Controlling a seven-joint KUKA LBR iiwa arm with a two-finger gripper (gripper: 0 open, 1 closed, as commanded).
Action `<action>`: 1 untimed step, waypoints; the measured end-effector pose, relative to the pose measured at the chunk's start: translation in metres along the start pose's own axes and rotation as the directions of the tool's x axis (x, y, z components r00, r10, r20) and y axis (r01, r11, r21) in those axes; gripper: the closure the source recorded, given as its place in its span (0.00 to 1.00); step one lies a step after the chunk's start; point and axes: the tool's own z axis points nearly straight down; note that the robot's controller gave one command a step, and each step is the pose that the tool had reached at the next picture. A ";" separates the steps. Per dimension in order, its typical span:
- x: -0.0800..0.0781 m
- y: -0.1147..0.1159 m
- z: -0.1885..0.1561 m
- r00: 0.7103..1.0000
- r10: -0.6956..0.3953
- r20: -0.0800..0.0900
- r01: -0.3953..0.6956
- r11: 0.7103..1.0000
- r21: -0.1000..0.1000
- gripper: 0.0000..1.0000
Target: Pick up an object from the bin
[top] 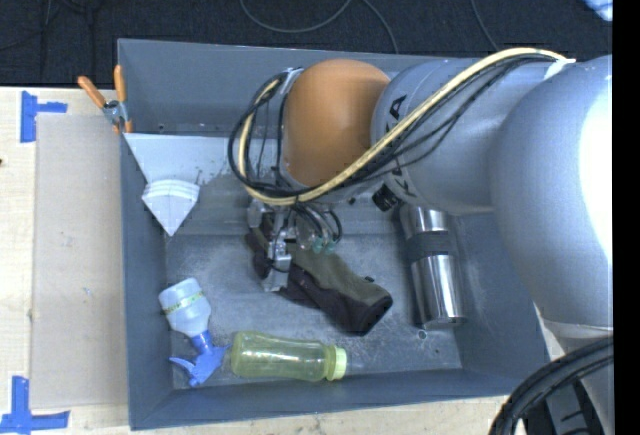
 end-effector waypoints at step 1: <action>0.020 -0.020 0.056 0.997 -0.074 0.005 0.074 0.997 0.002 0.00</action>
Offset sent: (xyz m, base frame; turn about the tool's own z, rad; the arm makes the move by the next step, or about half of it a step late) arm -0.0252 -0.0450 -0.0574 -0.3635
